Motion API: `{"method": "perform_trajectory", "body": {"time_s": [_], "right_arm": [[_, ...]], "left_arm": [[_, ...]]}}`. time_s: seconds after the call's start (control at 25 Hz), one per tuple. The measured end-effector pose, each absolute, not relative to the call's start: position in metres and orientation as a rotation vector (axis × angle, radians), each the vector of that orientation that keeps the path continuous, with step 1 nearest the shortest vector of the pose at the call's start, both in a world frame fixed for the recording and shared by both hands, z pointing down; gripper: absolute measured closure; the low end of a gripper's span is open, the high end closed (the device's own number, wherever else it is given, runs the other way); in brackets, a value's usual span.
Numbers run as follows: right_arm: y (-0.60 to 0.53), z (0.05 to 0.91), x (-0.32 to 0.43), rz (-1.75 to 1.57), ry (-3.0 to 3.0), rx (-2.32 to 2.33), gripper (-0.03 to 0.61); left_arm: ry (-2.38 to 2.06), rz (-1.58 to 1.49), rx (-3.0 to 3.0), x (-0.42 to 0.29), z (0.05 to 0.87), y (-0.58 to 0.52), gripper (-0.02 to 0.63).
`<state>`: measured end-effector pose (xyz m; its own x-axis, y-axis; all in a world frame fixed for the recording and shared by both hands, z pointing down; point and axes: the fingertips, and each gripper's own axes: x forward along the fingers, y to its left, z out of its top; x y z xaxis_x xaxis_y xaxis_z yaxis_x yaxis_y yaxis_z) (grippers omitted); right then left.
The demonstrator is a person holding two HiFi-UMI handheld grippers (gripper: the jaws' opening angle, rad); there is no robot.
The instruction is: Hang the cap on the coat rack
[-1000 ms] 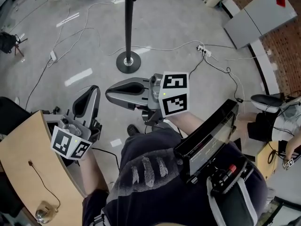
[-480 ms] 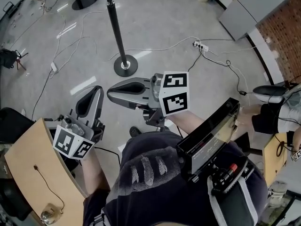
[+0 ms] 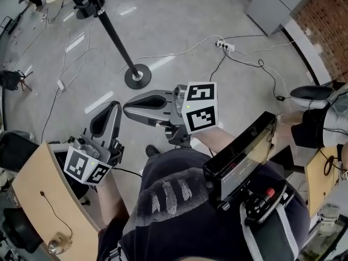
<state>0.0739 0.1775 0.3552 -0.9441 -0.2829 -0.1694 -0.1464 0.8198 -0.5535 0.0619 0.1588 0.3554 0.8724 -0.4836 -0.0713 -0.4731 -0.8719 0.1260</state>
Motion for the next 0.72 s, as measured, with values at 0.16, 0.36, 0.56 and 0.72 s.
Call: {"method": "perform_trajectory", "body": {"time_s": [0.16, 0.36, 0.56, 0.72], "right_arm": [[0.187, 0.358, 0.103, -0.825, 2.754, -0.31, 0.584], [0.19, 0.362, 0.125, -0.859, 2.725, -0.276, 0.584], [0.184, 0.367, 0.13, -0.883, 2.725, -0.259, 0.584], [0.173, 0.368, 0.122, -0.894, 2.718, -0.253, 0.584]], "left_arm": [[-0.762, -0.122, 2.93, 0.093, 0.357, 0.168, 0.607], [-0.785, -0.059, 2.913, 0.114, 0.364, 0.174, 0.607], [-0.813, -0.01, 2.92, 0.115, 0.365, 0.171, 0.607], [-0.829, -0.005, 2.916, 0.103, 0.365, 0.16, 0.607]]}}
